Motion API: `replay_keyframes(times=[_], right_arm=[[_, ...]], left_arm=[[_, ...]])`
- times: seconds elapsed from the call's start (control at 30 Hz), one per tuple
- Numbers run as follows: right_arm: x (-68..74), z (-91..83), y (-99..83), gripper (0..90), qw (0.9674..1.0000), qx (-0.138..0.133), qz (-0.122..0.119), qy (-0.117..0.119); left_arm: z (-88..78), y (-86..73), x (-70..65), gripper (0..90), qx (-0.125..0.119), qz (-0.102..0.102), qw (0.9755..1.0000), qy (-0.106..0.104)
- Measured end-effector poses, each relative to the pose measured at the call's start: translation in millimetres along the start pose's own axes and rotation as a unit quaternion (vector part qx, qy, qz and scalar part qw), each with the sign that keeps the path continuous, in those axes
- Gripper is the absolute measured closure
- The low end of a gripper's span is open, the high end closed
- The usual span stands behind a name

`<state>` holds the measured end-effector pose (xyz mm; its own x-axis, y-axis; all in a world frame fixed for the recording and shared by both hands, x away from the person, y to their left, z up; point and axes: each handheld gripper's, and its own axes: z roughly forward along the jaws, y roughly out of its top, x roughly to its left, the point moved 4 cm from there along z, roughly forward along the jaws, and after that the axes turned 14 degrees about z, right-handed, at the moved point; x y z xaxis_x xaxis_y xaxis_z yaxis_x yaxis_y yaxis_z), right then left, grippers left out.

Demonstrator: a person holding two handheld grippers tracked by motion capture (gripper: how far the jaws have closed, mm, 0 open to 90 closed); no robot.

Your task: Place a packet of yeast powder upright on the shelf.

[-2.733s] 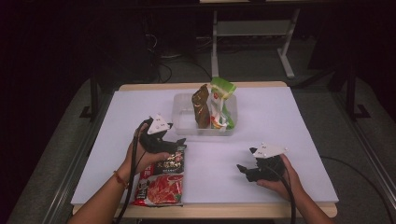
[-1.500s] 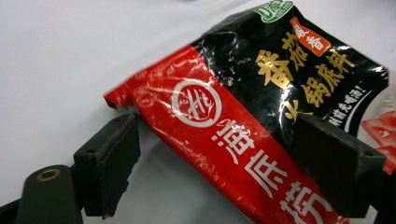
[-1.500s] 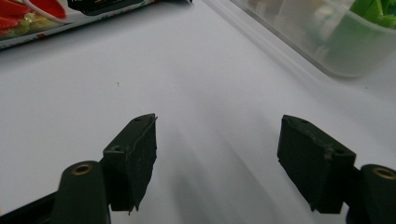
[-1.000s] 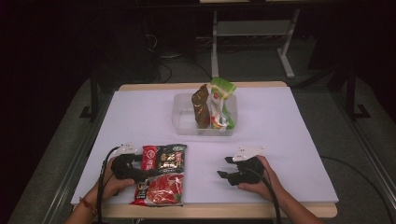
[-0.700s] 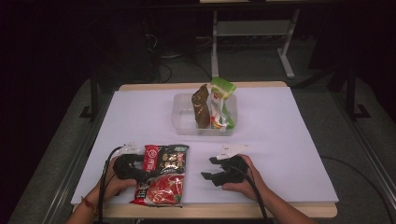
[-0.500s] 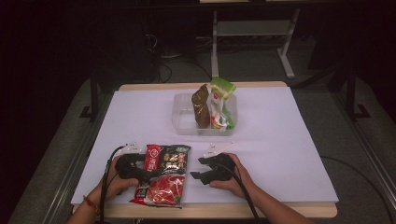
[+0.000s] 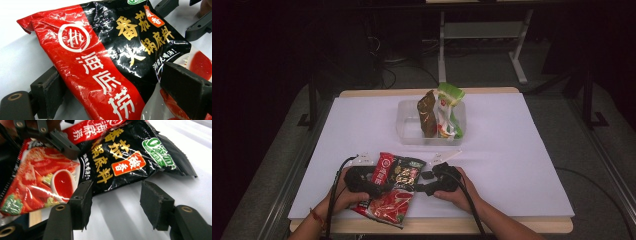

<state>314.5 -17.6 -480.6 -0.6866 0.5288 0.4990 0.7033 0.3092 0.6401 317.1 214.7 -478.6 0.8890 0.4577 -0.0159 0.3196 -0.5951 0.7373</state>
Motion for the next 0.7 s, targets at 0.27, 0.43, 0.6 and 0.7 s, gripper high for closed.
replay_keyframes(times=[0.27,0.43,0.6,0.7], right_arm=[[-4.5,2.4,2.8,34.6,0.9997,0.005,0.025,0.003],[-6.1,-6.8,5.5,45.3,0.9997,-0.010,0.022,-0.001],[-7.9,-21.4,11.9,55.7,0.9989,-0.034,0.004,-0.031],[-11.8,-32.5,15.8,62.9,0.9970,-0.058,-0.001,-0.051]], left_arm=[[7.9,9.6,-3.4,9.1,0.023,0.032,0.9989,-0.025],[13.0,14.8,-3.8,9.2,0.022,0.032,0.9988,-0.029],[22.7,30.4,-1.3,9.4,0.022,0.037,0.9986,-0.031],[25.7,38.5,0.2,12.5,0.010,0.035,0.9991,-0.023]])
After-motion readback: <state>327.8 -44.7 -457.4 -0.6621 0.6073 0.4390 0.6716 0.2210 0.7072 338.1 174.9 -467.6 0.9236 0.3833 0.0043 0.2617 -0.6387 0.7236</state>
